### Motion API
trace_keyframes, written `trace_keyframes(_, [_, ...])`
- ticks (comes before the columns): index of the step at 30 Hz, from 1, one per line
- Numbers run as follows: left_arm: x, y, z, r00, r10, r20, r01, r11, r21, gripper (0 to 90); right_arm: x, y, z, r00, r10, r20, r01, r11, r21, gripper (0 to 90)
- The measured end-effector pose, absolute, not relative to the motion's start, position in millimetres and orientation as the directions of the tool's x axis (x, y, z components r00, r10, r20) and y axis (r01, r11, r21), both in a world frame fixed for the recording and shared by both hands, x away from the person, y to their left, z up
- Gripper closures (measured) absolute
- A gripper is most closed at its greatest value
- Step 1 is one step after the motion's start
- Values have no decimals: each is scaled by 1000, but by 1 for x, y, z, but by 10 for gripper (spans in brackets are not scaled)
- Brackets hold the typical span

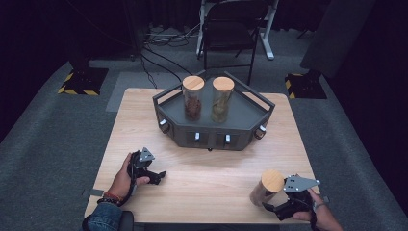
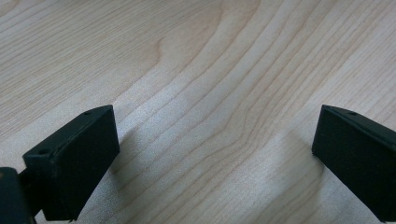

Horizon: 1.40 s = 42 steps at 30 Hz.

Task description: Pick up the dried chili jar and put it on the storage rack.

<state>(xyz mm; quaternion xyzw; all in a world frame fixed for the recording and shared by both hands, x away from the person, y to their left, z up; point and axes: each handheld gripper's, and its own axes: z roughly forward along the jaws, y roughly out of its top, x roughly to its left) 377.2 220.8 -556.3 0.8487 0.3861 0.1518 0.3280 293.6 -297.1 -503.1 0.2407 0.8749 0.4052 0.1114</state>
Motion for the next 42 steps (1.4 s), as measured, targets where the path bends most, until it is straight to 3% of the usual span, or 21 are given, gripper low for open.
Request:
trace_keyframes(10, [377, 221, -556, 656, 755, 4, 555, -486, 675, 3, 299, -286, -505, -855, 518, -19, 318, 555, 768, 85])
trace_keyframes(22, [377, 221, -556, 656, 754, 4, 555, -487, 675, 3, 303, -284, -506, -859, 512, 0, 317, 532, 785, 242])
trace_keyframes(42, [377, 221, -556, 656, 755, 4, 555, -486, 675, 3, 304, -282, -500, -848, 530, -7, 331, 539, 774, 253])
